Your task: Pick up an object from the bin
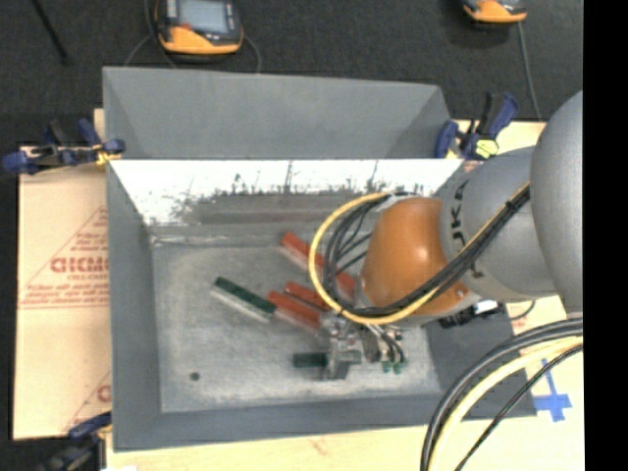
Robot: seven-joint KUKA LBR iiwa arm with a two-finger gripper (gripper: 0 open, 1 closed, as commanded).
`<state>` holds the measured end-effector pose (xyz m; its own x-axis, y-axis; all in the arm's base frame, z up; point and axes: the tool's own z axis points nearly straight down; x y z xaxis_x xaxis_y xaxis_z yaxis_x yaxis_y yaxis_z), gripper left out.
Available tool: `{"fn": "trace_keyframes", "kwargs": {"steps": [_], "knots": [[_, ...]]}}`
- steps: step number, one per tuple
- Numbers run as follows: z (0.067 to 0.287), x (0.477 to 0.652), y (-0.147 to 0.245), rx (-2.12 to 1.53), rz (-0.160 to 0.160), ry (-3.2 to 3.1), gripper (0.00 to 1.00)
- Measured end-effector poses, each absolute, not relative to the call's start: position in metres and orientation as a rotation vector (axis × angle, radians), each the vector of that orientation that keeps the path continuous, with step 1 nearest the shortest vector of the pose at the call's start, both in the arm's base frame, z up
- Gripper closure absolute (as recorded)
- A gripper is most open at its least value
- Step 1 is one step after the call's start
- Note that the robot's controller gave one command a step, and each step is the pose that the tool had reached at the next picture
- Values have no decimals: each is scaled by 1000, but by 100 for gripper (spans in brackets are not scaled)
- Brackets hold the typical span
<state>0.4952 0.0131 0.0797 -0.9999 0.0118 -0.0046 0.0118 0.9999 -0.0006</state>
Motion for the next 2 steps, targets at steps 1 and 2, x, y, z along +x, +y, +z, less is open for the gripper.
{"fn": "trace_keyframes", "kwargs": {"steps": [1,2], "knots": [[104,497,12,15,-1,3136,100],[107,498,12,13,-1,3136,100]]}}
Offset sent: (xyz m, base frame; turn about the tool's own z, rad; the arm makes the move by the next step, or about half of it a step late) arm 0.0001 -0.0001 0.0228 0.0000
